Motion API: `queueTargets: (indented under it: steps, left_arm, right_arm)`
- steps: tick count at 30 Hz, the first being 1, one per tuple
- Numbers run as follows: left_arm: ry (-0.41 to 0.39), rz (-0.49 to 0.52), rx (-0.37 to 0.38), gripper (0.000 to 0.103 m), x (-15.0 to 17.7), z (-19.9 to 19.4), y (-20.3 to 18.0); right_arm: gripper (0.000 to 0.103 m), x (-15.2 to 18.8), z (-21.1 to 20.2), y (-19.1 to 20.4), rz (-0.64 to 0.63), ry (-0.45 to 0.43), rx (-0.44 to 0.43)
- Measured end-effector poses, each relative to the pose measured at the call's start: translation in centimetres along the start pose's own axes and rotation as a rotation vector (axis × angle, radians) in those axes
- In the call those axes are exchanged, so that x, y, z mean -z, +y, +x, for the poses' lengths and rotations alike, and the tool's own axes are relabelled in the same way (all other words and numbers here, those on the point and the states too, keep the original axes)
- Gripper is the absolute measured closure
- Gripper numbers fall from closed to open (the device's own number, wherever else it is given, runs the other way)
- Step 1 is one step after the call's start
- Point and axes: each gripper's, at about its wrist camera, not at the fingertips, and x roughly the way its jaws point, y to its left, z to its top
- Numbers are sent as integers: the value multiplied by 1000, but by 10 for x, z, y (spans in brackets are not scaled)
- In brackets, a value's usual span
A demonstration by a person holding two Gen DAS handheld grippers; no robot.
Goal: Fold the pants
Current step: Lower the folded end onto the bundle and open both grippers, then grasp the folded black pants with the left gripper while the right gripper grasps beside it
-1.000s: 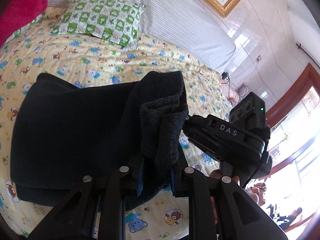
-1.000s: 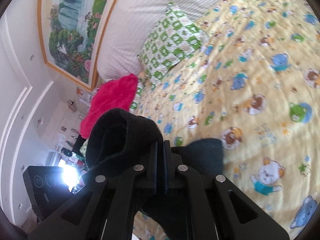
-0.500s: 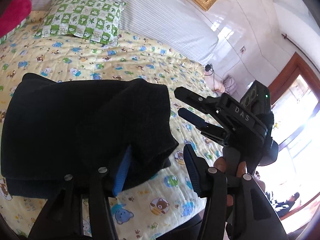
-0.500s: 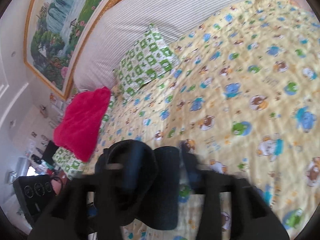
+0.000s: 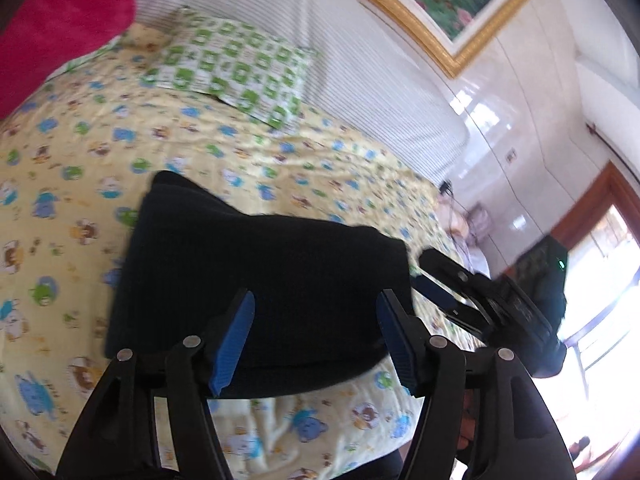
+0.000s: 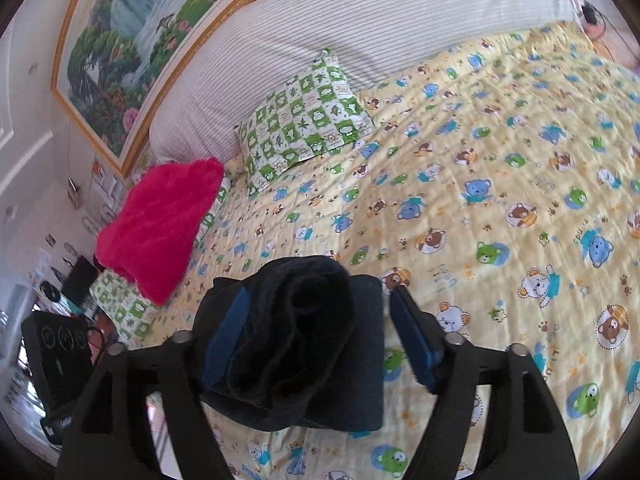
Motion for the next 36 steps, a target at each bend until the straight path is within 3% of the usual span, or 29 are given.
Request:
queueTargets:
  steps: [12,24,36]
  left_arm:
    - [-44,-105,-90,37,-11,-18,60]
    - [14,-149,-123,36,-4,-1,84]
    - [71,-170,-148,34,1,24,93]
  right_arm:
    - [18,14,12,13,-47,54,48]
    - [18,28,20,-13,5,89,110]
    - [18,37,28,-30,44,114,70]
